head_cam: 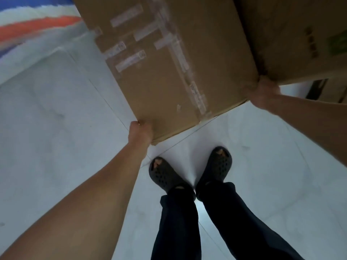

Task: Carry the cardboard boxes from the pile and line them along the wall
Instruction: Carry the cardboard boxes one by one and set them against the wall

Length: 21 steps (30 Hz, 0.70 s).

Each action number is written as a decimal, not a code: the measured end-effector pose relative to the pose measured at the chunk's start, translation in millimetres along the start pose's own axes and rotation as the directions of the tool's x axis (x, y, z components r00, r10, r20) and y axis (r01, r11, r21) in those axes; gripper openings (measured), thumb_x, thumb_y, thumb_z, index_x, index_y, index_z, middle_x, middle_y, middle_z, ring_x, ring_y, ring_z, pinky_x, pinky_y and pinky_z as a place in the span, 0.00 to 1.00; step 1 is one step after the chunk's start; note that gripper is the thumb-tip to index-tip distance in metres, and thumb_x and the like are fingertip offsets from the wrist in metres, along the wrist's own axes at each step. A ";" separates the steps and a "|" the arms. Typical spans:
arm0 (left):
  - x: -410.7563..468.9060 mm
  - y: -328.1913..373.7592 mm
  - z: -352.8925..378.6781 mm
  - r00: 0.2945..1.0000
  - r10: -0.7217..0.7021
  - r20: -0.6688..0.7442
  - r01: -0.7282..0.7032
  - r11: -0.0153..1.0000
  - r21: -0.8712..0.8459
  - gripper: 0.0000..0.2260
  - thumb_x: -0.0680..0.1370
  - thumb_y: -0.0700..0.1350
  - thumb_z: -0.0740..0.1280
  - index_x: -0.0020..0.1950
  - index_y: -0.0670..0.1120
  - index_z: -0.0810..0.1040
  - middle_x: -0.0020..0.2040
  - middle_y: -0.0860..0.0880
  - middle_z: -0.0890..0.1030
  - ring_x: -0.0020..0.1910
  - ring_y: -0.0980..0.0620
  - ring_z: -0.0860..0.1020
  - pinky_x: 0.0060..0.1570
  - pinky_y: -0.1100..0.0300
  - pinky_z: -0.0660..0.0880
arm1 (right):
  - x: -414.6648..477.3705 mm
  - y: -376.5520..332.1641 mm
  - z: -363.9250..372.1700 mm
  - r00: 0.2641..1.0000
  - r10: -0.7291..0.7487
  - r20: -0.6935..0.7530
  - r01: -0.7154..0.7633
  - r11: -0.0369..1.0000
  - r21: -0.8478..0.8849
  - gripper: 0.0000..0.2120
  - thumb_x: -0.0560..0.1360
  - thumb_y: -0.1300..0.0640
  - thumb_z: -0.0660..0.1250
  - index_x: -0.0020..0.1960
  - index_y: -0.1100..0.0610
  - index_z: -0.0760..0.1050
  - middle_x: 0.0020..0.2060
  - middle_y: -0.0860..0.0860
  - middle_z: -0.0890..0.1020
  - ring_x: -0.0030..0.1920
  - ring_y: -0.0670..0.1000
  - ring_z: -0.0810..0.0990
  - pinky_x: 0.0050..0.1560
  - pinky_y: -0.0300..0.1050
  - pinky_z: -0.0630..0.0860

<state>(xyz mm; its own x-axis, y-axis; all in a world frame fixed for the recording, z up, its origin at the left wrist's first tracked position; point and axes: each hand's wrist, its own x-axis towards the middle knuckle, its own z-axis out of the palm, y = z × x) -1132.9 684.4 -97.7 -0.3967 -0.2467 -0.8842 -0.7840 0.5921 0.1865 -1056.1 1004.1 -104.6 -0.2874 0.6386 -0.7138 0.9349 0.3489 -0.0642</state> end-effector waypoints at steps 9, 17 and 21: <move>-8.0 -32.7 7.9 0.986 -0.159 0.045 0.165 0.968 -0.187 0.27 0.80 0.57 0.63 0.73 0.43 0.66 0.57 0.48 0.72 0.49 0.49 0.73 0.63 0.47 0.74 | 4.7 20.8 10.8 0.986 0.157 0.060 -0.167 0.904 0.393 0.38 0.72 0.35 0.69 0.73 0.56 0.66 0.66 0.53 0.75 0.61 0.58 0.78 0.52 0.55 0.80; -113.4 8.9 -89.2 0.996 0.002 -0.093 -0.007 0.998 -0.055 0.27 0.79 0.62 0.58 0.67 0.42 0.73 0.62 0.45 0.76 0.58 0.44 0.75 0.60 0.50 0.73 | -109.1 -3.2 -80.7 1.000 0.020 0.009 -0.019 0.994 -0.104 0.35 0.77 0.30 0.55 0.69 0.57 0.72 0.63 0.63 0.77 0.61 0.65 0.76 0.58 0.55 0.75; -168.8 52.9 -145.9 0.973 0.109 -0.201 -0.101 0.994 0.048 0.26 0.78 0.63 0.58 0.55 0.40 0.76 0.51 0.44 0.78 0.49 0.42 0.76 0.46 0.53 0.71 | -165.0 -28.6 -133.3 0.998 -0.048 0.051 0.058 0.974 -0.219 0.37 0.77 0.29 0.50 0.63 0.60 0.74 0.52 0.62 0.81 0.52 0.62 0.81 0.51 0.51 0.76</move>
<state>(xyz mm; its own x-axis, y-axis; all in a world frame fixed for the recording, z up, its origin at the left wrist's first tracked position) -1177.0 645.4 123.8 -0.5677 -0.3300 -0.7542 -0.7159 0.6502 0.2544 -1063.2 980.1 108.0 -0.3210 0.5854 -0.7445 0.8485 0.5270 0.0486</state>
